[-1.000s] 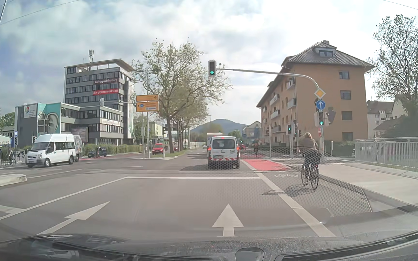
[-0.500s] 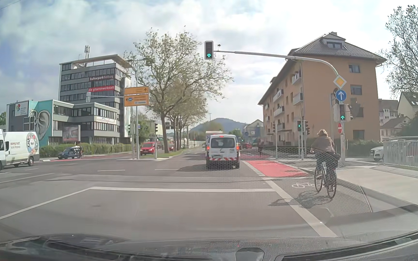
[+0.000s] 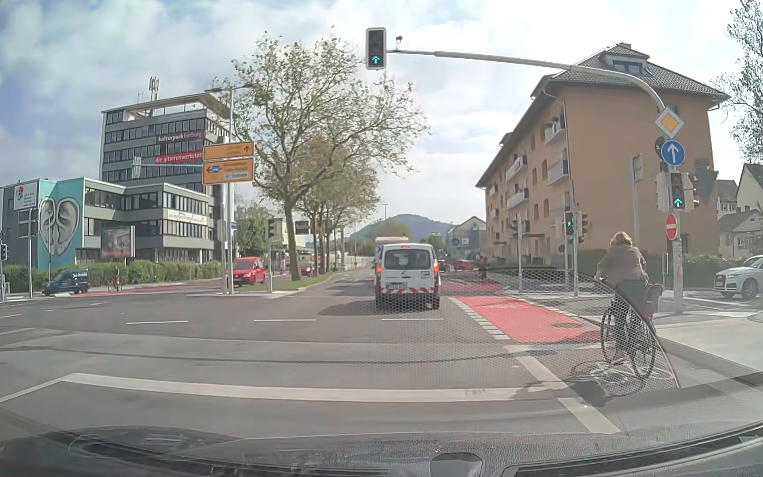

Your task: Follow the waypoints while adhering to traffic rules and regulations

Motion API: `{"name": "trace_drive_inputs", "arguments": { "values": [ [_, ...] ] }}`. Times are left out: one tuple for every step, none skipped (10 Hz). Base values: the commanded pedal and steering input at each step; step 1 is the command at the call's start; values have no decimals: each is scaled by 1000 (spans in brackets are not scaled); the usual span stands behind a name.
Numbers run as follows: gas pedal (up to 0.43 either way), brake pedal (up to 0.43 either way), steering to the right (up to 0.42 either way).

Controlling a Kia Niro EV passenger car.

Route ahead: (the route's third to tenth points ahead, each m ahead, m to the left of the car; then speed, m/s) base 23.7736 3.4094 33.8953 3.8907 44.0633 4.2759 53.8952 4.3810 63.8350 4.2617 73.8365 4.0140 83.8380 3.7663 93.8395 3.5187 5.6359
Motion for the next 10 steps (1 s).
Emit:
{"name": "trace_drive_inputs", "arguments": {
  "values": [
    [0,232,-11],
    [0,226,-7],
    [0,226,-3],
    [0,232,-3],
    [0,238,-5],
    [0,226,-6],
    [0,213,-6],
    [0,207,-6],
    [0,195,-6],
    [0,171,-6]
  ]
}}
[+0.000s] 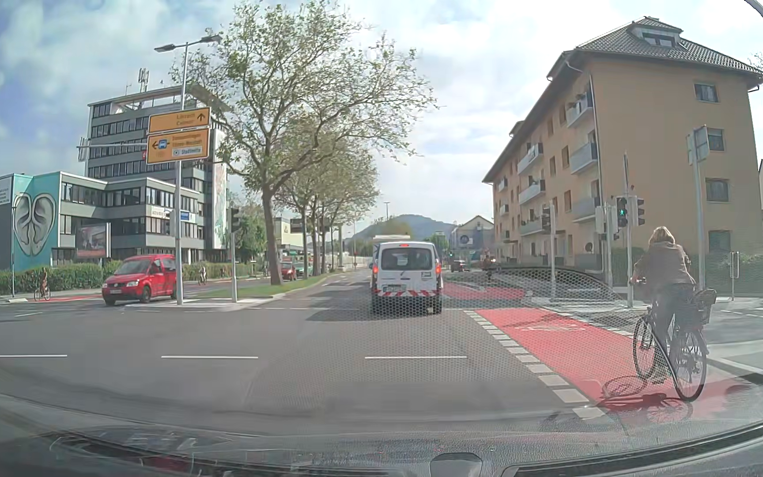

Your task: Follow the waypoints while adhering to traffic rules and regulations

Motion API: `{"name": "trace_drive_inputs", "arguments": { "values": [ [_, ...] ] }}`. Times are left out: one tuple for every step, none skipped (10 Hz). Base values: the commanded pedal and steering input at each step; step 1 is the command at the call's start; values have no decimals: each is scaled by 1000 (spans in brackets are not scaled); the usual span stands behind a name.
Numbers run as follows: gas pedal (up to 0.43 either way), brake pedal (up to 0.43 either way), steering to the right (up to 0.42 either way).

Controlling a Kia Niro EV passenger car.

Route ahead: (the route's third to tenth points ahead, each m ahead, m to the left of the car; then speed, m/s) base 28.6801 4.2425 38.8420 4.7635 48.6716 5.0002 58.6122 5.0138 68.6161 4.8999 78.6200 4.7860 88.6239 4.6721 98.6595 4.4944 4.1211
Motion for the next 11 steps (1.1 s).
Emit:
{"name": "trace_drive_inputs", "arguments": {
  "values": [
    [0,146,-6],
    [0,128,-6],
    [0,91,-6],
    [0,85,-6],
    [0,85,-6],
    [0,85,-6],
    [0,79,-6],
    [0,85,-6],
    [0,79,-6],
    [0,79,-8],
    [0,79,-12]
  ]
}}
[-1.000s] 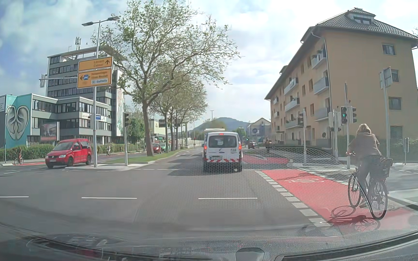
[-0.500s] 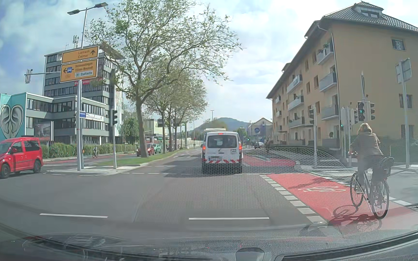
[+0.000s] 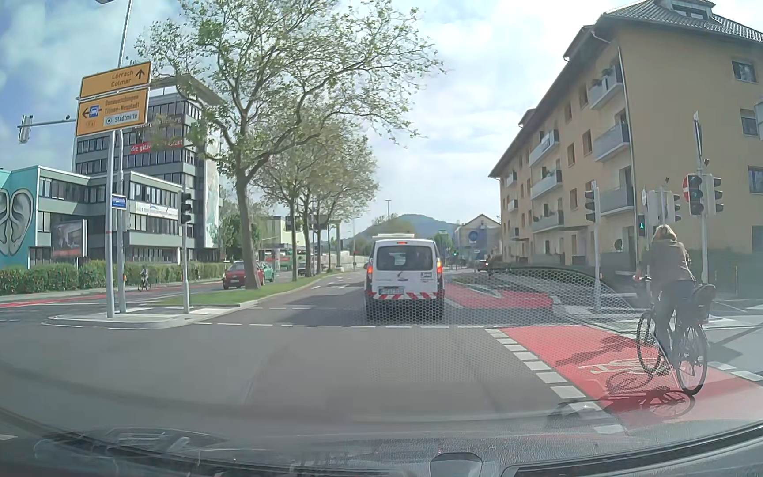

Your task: Follow the waypoints while adhering to traffic rules and regulations

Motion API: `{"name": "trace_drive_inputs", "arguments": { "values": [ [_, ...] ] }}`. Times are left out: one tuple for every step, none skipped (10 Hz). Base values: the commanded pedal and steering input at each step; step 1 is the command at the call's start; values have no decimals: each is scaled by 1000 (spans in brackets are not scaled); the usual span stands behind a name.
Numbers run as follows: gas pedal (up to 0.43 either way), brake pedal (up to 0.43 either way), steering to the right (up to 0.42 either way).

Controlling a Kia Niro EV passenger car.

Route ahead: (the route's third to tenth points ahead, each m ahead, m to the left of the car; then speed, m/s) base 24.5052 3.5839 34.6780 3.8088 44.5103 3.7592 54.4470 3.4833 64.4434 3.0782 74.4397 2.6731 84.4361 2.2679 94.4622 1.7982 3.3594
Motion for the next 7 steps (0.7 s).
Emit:
{"name": "trace_drive_inputs", "arguments": {
  "values": [
    [0,73,-15],
    [0,73,-16],
    [0,73,-16],
    [0,73,-16],
    [0,73,-16],
    [0,55,-15],
    [0,12,-14]
  ]
}}
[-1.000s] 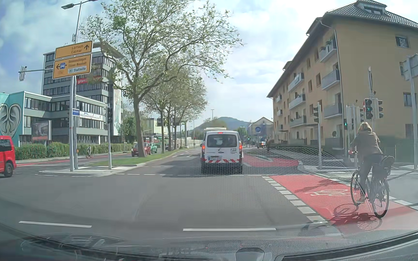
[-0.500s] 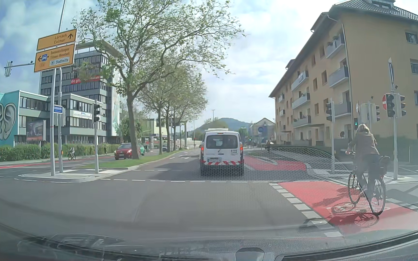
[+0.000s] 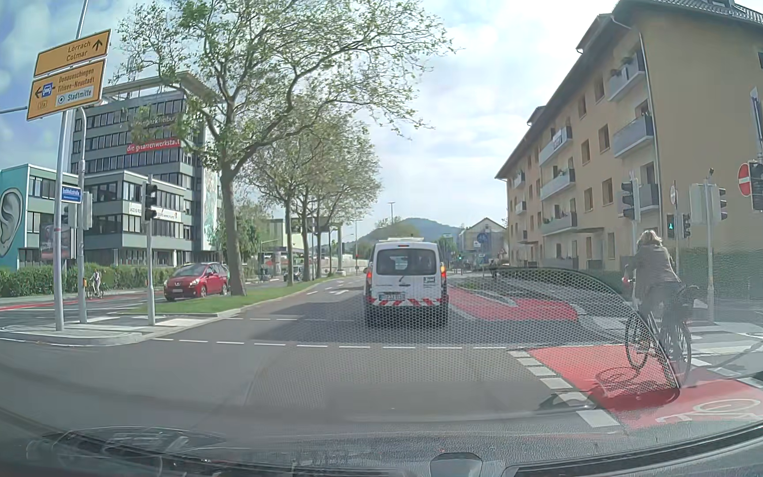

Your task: Follow the waypoints while adhering to traffic rules and regulations

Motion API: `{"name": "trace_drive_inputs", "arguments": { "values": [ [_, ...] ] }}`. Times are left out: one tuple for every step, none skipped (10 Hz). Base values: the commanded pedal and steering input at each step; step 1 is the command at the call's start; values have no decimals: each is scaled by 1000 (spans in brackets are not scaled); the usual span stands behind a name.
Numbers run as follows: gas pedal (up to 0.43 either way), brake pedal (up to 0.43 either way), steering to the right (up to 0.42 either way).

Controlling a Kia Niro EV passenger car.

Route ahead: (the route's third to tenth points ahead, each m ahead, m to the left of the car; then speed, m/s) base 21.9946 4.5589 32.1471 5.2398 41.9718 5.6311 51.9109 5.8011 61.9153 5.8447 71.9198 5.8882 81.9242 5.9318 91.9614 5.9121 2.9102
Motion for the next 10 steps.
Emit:
{"name": "trace_drive_inputs", "arguments": {
  "values": [
    [0,0,-14],
    [0,0,-14],
    [0,0,-15],
    [0,0,-15],
    [0,0,-15],
    [0,0,-15],
    [0,0,-15],
    [0,0,-15],
    [0,0,-15],
    [0,0,-15]
  ]
}}
